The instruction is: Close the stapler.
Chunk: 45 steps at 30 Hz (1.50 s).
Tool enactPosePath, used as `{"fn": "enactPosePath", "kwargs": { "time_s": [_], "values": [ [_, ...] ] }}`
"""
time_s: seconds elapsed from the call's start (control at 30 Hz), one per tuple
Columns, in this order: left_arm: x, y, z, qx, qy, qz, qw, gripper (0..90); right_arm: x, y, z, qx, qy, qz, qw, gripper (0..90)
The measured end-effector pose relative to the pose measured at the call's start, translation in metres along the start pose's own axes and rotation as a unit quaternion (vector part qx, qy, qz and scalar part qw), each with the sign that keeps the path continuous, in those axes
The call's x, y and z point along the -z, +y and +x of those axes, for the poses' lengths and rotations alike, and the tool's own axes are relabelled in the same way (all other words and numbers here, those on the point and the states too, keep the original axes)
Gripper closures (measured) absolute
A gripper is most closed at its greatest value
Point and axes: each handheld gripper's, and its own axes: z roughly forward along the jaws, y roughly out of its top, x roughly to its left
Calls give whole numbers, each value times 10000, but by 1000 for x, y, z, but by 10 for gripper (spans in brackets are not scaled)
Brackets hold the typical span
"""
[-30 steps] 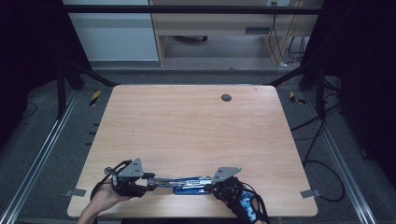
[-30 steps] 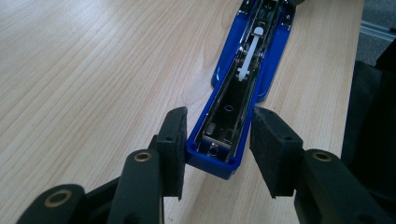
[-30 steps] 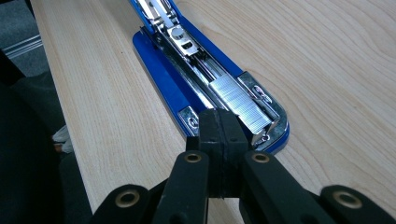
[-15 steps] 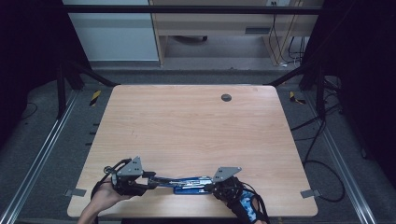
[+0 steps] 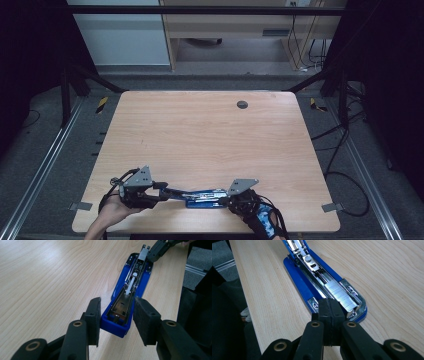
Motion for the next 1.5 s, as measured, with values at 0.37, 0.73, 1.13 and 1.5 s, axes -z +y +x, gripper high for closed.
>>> {"fn": "enactPosePath", "kwargs": {
  "time_s": [0.37,0.73,1.13,1.5],
  "values": [
    [2,4,-2,83,1,-150,9999,588,0,0,0,-1,4,2,10000,900],
    [2,6,-3,178,-12,-288,9994,596,0,0,0,5,8,2,10000,900],
    [2,9,-3,181,17,-336,9993,632,0,1,0,0,12,15,10000,900],
    [2,8,-2,165,-9,-344,9993,632,4,4,0,-5,27,-178,9998,900]
  ]
}}
